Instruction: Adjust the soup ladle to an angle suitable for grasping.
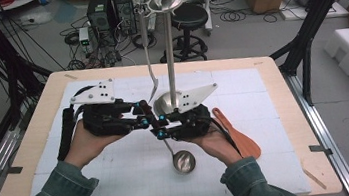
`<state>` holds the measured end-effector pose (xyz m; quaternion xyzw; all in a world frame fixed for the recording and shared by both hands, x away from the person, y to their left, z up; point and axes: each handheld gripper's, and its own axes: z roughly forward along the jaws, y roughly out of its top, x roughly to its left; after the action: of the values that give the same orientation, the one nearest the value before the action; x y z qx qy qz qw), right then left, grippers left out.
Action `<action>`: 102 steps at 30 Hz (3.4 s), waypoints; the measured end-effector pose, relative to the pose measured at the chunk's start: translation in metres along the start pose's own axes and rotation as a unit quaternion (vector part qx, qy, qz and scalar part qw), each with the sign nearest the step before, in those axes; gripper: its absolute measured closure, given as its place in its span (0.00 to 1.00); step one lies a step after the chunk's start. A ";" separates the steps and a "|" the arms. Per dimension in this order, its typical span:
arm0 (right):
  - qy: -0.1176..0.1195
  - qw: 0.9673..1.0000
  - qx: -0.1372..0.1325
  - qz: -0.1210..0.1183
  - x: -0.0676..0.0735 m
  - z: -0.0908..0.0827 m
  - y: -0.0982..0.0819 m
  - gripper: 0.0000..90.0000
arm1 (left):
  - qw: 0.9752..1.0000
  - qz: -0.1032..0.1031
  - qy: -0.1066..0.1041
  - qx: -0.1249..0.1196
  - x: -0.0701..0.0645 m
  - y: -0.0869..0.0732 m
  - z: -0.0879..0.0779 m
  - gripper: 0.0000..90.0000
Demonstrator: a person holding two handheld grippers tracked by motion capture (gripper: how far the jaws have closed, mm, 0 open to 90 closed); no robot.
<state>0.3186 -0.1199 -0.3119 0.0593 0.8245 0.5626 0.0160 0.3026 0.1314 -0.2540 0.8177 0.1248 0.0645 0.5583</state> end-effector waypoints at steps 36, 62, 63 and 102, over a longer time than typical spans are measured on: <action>-0.048 0.999 -0.007 -0.011 0.008 -0.006 0.000 0.82 | 1.000 -0.009 0.006 -0.022 -0.005 0.007 0.007 0.81; -0.020 0.999 -0.022 0.020 -0.034 -0.070 0.002 0.82 | 0.999 -0.019 0.033 -0.027 -0.001 -0.033 -0.027 0.53; -0.021 0.999 -0.021 0.021 -0.035 -0.072 0.002 0.82 | 0.999 -0.021 0.033 -0.029 -0.001 -0.036 -0.029 0.52; -0.071 0.997 -0.022 0.037 -0.077 -0.125 0.017 0.82 | 0.994 -0.053 0.099 0.001 0.008 -0.121 -0.049 0.31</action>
<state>0.3850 -0.2383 -0.2539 0.1289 0.8058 0.5753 0.0553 0.2820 0.2191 -0.3488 0.8000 0.2223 0.1152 0.5453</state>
